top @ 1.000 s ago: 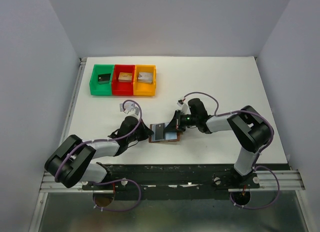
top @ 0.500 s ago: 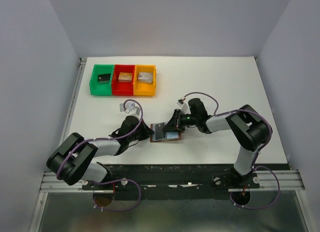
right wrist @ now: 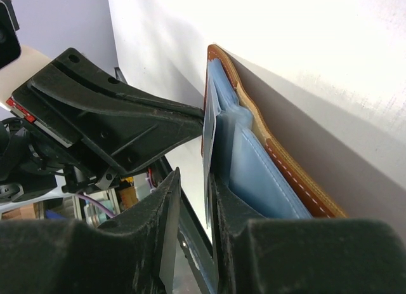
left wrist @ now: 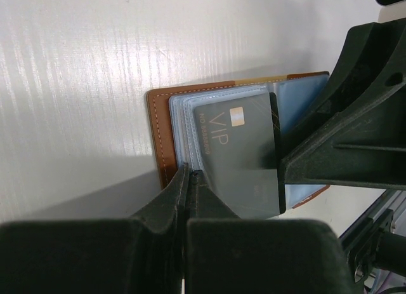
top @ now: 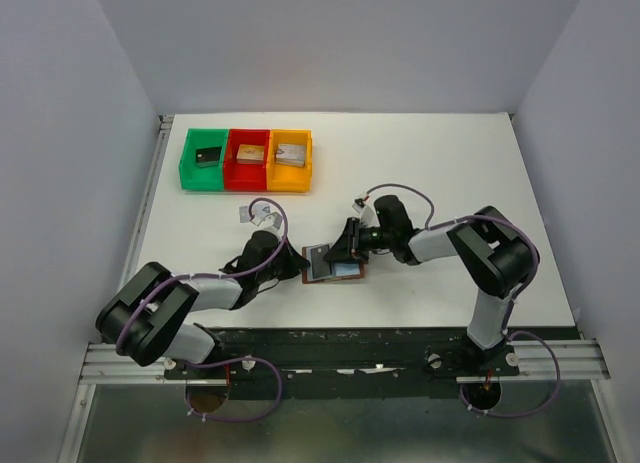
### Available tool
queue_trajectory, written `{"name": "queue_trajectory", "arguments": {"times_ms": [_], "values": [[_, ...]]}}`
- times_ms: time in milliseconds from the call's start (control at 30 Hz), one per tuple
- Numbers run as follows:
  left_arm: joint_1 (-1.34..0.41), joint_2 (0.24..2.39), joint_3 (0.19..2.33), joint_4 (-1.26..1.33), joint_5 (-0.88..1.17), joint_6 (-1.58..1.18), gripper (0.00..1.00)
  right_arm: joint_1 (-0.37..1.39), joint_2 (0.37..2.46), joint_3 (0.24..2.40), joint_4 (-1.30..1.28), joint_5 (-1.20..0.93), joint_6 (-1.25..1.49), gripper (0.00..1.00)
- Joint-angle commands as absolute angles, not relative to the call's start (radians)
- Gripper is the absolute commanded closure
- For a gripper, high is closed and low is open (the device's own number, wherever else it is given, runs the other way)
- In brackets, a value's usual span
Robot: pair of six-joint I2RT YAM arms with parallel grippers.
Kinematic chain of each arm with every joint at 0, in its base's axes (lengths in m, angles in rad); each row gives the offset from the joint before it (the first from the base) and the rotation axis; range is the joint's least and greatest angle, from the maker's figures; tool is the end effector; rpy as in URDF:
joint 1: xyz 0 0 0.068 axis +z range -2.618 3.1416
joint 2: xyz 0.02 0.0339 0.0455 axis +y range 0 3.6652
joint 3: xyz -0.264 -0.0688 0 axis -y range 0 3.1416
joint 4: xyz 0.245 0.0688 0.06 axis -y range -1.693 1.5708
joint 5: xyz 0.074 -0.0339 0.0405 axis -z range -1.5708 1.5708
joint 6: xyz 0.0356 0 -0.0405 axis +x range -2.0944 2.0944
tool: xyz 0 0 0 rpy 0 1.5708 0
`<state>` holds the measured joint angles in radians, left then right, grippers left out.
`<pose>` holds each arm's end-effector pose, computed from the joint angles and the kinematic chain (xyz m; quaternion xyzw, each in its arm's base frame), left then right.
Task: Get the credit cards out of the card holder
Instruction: Remove the credit card from the card holder.
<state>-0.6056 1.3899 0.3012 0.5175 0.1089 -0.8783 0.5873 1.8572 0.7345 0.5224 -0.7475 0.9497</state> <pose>0.1879 -0.1348 0.1248 -0.0933 0.8718 -0.3586 0.3205 0.2675 0.2071 0.1154 -0.0191 0.8407 0.5340 0.0877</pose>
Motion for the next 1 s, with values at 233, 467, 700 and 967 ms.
{"name": "queue_trajectory", "arguments": {"times_ms": [233, 467, 700, 967], "values": [[-0.640, 1.445, 0.296, 0.420, 0.152, -0.831, 1.00, 0.607, 1.907, 0.782, 0.494, -0.767, 0.934, 0.67], [-0.641, 1.443, 0.295, 0.431, 0.152, -0.831, 1.00, 0.617, 1.924, 0.804, 0.462, -0.778, 0.917, 0.66], [-0.643, 1.440, 0.296, 0.437, 0.152, -0.831, 1.00, 0.635, 1.954, 0.838, 0.426, -0.804, 0.902, 0.62], [-0.643, 1.431, 0.293, 0.428, 0.144, -0.831, 1.00, 0.641, 1.950, 0.854, 0.354, -0.799, 0.862, 0.60]]}}
